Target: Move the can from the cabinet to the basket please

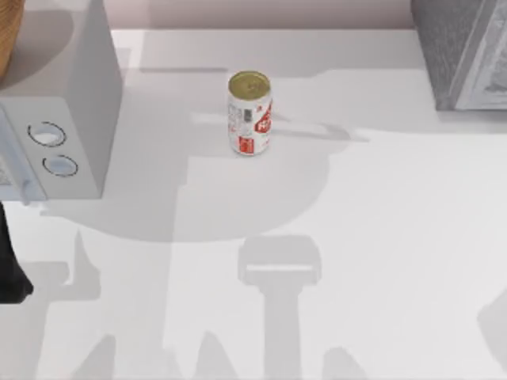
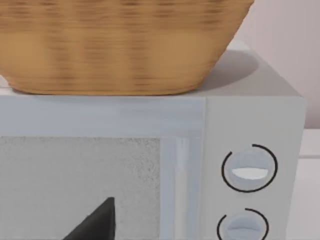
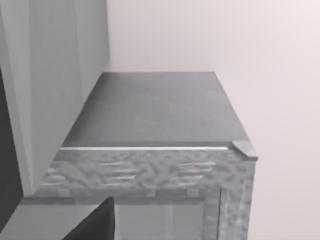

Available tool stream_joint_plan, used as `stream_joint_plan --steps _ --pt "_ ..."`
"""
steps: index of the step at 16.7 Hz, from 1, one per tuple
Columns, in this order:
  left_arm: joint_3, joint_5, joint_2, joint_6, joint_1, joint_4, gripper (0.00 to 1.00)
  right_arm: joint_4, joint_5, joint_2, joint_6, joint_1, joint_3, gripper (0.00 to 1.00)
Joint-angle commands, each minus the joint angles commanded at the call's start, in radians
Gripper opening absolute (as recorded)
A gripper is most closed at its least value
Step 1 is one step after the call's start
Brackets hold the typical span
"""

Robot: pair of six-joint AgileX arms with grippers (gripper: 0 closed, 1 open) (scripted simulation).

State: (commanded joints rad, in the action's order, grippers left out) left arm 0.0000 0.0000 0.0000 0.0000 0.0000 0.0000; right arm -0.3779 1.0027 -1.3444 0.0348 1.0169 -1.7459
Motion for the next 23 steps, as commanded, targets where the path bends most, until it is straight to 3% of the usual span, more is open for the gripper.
stream_joint_plan --steps 5,17,20,23 --pt "0.000 0.000 0.000 0.000 0.000 0.000 1.00 -0.022 -0.249 -0.015 -0.003 -0.239 -0.015 1.00" --pt "0.000 0.000 0.000 0.000 0.000 0.000 1.00 -0.046 -1.265 0.038 -0.009 -1.266 -0.008 1.00" --pt "0.000 0.000 0.000 0.000 0.000 0.000 1.00 -0.055 -1.409 0.049 -0.014 -1.411 0.013 1.00" --pt "0.000 0.000 0.000 0.000 0.000 0.000 1.00 -0.059 -1.457 0.052 -0.016 -1.459 0.022 1.00"
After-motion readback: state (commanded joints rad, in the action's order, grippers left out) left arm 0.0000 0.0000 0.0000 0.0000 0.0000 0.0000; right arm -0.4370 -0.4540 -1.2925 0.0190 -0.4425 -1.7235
